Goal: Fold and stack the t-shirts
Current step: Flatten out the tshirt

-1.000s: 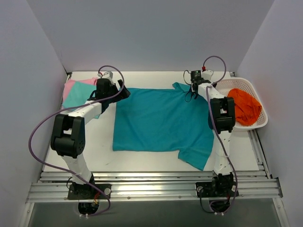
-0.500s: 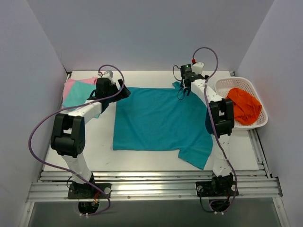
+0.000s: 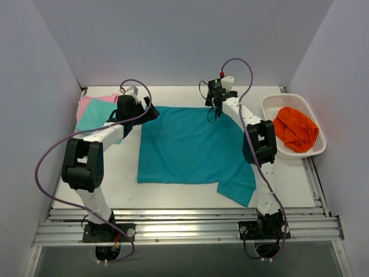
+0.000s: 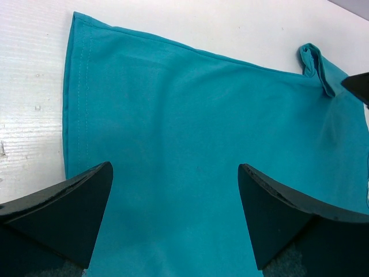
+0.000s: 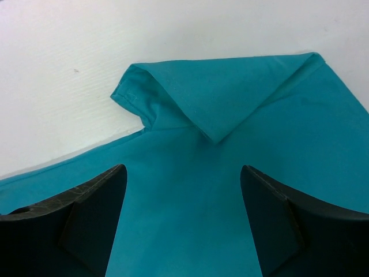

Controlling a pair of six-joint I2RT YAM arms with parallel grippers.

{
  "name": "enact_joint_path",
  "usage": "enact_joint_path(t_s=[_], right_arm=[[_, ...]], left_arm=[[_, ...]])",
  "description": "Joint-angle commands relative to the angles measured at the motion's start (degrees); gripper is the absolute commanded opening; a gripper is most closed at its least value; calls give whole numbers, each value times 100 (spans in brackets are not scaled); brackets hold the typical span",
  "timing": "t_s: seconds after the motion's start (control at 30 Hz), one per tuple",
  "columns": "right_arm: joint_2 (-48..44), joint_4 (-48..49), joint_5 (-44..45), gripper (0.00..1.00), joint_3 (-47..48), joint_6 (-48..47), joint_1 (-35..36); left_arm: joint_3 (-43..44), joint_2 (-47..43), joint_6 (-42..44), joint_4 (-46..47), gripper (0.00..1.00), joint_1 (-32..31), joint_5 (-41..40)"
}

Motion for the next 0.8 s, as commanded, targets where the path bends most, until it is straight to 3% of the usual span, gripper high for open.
enact_joint_path(t_s=[0.0, 0.77], right_arm=[[384, -110, 42, 75, 423, -2, -61], [1123, -31, 51, 68, 1021, -178, -386]], left_arm=[[-15, -161, 44, 316, 99, 30, 96], [64, 15, 106, 308, 99, 39, 52]])
